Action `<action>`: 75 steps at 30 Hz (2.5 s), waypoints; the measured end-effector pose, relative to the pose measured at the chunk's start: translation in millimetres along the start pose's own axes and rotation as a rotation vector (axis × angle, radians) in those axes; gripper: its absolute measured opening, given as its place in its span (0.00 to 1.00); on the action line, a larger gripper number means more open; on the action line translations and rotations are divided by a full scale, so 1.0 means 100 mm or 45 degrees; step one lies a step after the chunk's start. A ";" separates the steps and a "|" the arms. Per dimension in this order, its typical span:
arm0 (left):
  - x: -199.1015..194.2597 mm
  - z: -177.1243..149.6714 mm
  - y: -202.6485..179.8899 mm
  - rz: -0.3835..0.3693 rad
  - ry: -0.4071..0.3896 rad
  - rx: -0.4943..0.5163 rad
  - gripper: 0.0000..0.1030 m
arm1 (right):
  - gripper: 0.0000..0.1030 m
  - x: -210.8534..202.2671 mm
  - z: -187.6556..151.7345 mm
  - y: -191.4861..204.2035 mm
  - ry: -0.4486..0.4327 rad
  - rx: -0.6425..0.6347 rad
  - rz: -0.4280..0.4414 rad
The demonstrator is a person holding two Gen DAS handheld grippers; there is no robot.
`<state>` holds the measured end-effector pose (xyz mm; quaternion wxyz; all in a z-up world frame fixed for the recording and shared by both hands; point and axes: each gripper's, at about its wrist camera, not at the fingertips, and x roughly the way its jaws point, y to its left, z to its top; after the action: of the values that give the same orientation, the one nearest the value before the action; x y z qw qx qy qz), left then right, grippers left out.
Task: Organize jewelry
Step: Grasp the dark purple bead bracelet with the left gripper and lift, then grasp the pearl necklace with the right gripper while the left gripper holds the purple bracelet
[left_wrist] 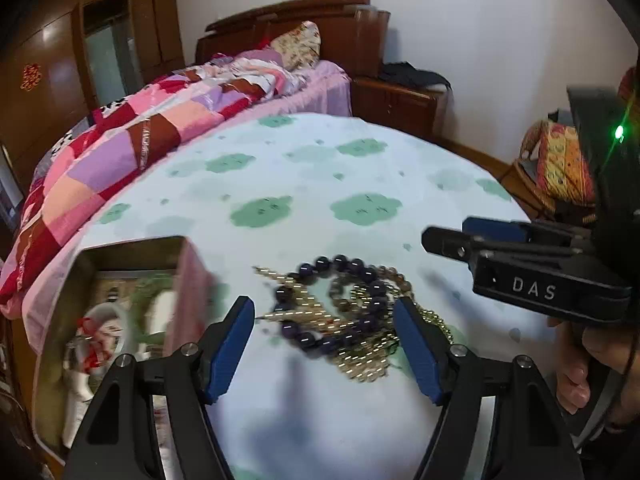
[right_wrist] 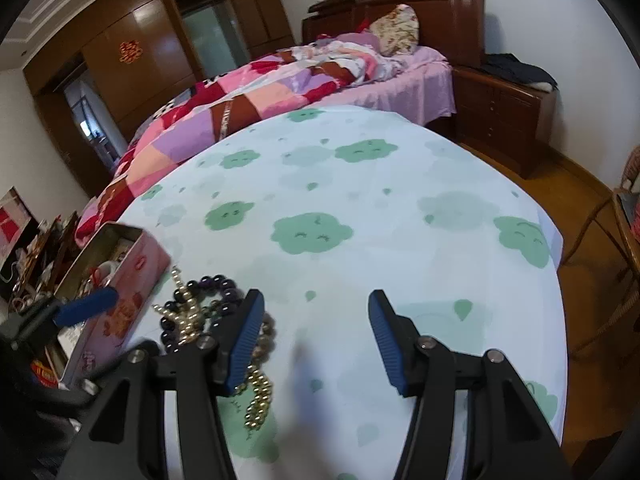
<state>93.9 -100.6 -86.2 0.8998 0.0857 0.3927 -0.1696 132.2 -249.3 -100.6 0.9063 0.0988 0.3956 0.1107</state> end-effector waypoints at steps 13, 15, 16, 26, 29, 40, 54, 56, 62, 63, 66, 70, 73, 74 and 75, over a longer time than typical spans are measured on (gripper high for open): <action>0.23 -0.07 -0.20 -0.080 0.064 0.074 0.18 | 0.56 0.03 -0.03 -0.18 0.011 0.105 -0.009; 0.20 -0.08 -0.23 -0.081 0.051 0.094 0.13 | 0.56 0.04 -0.03 -0.20 0.019 0.114 -0.002; 0.18 -0.09 -0.23 -0.074 0.044 0.090 0.13 | 0.56 0.05 -0.03 -0.21 0.022 0.119 0.001; -0.43 -0.11 0.06 -0.041 -0.156 -0.059 0.13 | 0.56 0.05 -0.04 -0.22 0.030 0.115 0.014; -0.54 -0.08 0.19 -0.050 -0.188 -0.125 0.13 | 0.56 0.06 -0.04 -0.21 0.038 0.115 0.021; -0.75 -0.01 0.39 -0.035 -0.260 -0.214 0.13 | 0.56 0.03 -0.03 -0.12 0.021 0.064 0.100; -0.81 -0.08 0.58 -0.006 -0.269 -0.263 0.13 | 0.42 -0.11 -0.35 1.01 0.115 -0.580 0.427; -0.80 -0.09 0.59 -0.003 -0.265 -0.268 0.13 | 0.42 -0.06 -0.44 1.03 0.149 -0.612 0.420; -0.76 -0.13 0.58 -0.010 -0.248 -0.268 0.13 | 0.42 0.10 -0.55 1.05 0.204 -0.661 0.333; -0.76 -0.14 0.57 -0.013 -0.245 -0.267 0.13 | 0.42 0.13 -0.56 1.05 0.215 -0.667 0.319; -0.74 -0.16 0.57 -0.015 -0.236 -0.266 0.13 | 0.33 0.15 -0.59 1.05 0.228 -0.679 0.261; -0.72 -0.19 0.60 -0.013 -0.225 -0.277 0.13 | 0.16 0.14 -0.59 1.01 0.222 -0.655 0.240; -0.72 -0.20 0.62 -0.012 -0.223 -0.285 0.13 | 0.15 0.14 -0.54 0.93 0.226 -0.584 0.282; -0.72 -0.20 0.62 -0.012 -0.223 -0.287 0.13 | 0.15 0.13 -0.53 0.93 0.223 -0.574 0.289; -0.72 -0.20 0.62 -0.013 -0.223 -0.288 0.13 | 0.12 0.12 -0.52 0.93 0.217 -0.562 0.301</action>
<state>57.5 -20.1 -45.4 0.9337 -0.0334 0.3296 -0.1356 90.5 -152.6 -119.3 0.8500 -0.0656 0.4226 0.3075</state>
